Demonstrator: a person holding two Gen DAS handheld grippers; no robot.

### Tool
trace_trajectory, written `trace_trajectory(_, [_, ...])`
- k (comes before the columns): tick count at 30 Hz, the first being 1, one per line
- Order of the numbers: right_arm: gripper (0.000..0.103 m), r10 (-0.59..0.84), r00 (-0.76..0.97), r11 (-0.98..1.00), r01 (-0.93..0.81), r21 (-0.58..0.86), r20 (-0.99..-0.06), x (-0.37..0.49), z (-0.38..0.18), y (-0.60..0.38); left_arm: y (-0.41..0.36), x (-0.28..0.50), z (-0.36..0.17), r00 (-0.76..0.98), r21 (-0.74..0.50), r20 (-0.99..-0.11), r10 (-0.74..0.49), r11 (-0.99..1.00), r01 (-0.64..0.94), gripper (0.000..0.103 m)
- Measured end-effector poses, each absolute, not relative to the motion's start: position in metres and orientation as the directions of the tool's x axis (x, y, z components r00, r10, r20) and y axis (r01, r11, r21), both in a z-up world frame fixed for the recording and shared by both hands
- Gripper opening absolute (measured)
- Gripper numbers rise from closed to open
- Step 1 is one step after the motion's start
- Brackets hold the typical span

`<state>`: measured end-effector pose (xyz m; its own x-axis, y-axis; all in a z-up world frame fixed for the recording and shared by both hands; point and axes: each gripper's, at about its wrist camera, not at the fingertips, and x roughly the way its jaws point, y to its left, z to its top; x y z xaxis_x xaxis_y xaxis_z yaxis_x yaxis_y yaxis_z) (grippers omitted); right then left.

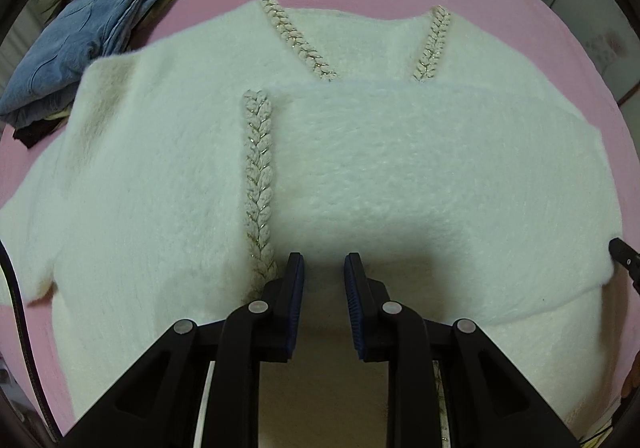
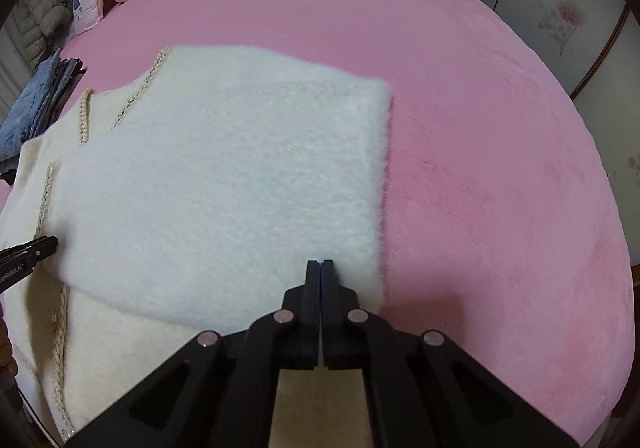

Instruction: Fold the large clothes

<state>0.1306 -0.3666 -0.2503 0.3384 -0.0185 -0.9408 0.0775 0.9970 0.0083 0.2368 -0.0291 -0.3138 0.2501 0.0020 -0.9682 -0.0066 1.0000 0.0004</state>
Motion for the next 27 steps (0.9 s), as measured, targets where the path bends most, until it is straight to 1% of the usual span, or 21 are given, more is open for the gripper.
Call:
trace_trajectory(2, [0.000, -0.030, 0.321, 0.995, 0.095, 0.001, -0.947, 0.132, -0.245, -0.366, -0.027, 0.239, -0.307, 0.233, -0.026, -0.972, -0.024, 1.000, -0.004, 0.021])
trace_trajectory(3, [0.000, -0.036, 0.321, 0.995, 0.103, -0.003, -0.946, 0.129, -0.243, -0.365, -0.026, 0.239, -0.304, 0.225, -0.040, -0.974, -0.038, 0.999, -0.005, 0.025])
trace_trajectory(4, [0.000, -0.042, 0.332, 0.994, 0.110, -0.005, -0.942, 0.126, -0.233, -0.362, -0.023, 0.240, -0.299, 0.217, -0.063, -0.974, -0.060, 0.998, -0.008, 0.033])
trace_trajectory(5, [0.000, -0.043, 0.343, 0.994, 0.113, -0.004, -0.938, 0.123, -0.225, -0.359, -0.022, 0.238, -0.292, 0.218, -0.084, -0.973, -0.079, 0.996, -0.013, 0.039])
trace_trajectory(7, [0.000, -0.056, 0.360, 0.994, 0.108, -0.018, -0.931, 0.114, -0.207, -0.349, -0.020, 0.232, -0.272, 0.245, -0.101, -0.965, -0.094, 0.995, -0.019, 0.061])
trace_trajectory(8, [0.000, -0.067, 0.363, 0.994, 0.105, -0.031, -0.929, 0.111, -0.199, -0.345, -0.021, 0.228, -0.259, 0.264, -0.096, -0.960, -0.088, 0.995, -0.016, 0.064])
trace_trajectory(12, [0.000, -0.061, 0.361, 0.995, 0.099, -0.026, -0.931, 0.092, -0.173, -0.325, -0.026, 0.214, -0.216, 0.317, -0.108, -0.942, -0.107, 0.994, 0.014, 0.066])
trace_trajectory(15, [0.000, -0.043, 0.356, 0.995, 0.097, -0.009, -0.933, 0.074, -0.154, -0.314, -0.025, 0.206, -0.188, 0.345, -0.135, -0.930, -0.130, 0.991, 0.008, 0.073])
trace_trajectory(18, [0.000, -0.011, 0.372, 0.996, 0.087, 0.023, -0.928, 0.060, -0.131, -0.310, -0.029, 0.189, -0.164, 0.377, -0.163, -0.914, -0.150, 0.987, -0.003, 0.073])
trace_trajectory(27, [0.002, 0.074, 0.426, 0.996, 0.007, 0.085, -0.902, 0.027, -0.078, -0.300, -0.036, 0.127, -0.093, 0.449, -0.171, -0.883, -0.135, 0.984, -0.042, 0.075])
